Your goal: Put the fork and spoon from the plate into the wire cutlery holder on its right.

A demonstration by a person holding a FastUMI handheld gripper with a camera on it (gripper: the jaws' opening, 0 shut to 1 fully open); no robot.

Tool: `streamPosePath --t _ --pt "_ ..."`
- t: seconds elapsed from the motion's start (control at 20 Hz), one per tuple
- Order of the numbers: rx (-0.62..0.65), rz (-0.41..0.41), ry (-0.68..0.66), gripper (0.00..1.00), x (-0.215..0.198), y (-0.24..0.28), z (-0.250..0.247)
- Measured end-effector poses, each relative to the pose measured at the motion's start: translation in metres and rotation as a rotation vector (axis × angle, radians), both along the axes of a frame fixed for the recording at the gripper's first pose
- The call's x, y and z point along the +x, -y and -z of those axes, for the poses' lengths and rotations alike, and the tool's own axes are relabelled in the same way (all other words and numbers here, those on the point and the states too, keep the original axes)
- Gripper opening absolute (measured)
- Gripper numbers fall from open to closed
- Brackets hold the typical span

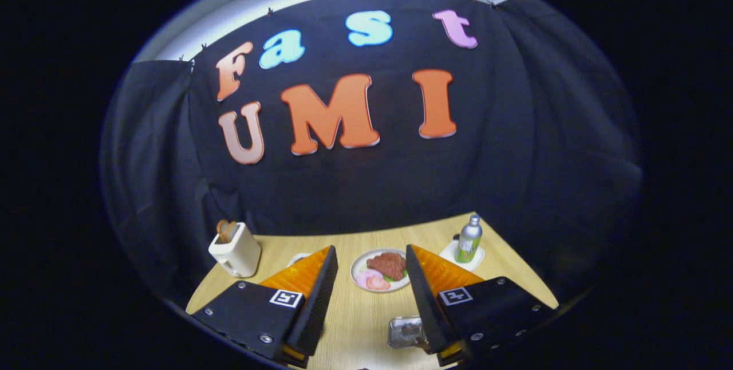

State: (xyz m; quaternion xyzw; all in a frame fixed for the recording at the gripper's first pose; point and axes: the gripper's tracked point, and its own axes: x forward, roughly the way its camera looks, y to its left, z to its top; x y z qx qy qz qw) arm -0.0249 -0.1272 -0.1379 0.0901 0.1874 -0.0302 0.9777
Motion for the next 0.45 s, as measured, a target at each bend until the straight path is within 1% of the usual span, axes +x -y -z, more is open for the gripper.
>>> streamPosePath --t 0.15,0.25,0.4,0.45 --pt "-0.029 -0.005 0.167 0.75 0.010 -0.005 -0.052" --pt "-0.082 -0.009 0.238 0.78 0.014 -0.009 -0.080" --pt "-0.137 0.005 0.305 0.93 0.017 -0.011 -0.104" --pt "-0.147 0.011 0.319 0.95 0.019 -0.012 -0.109"
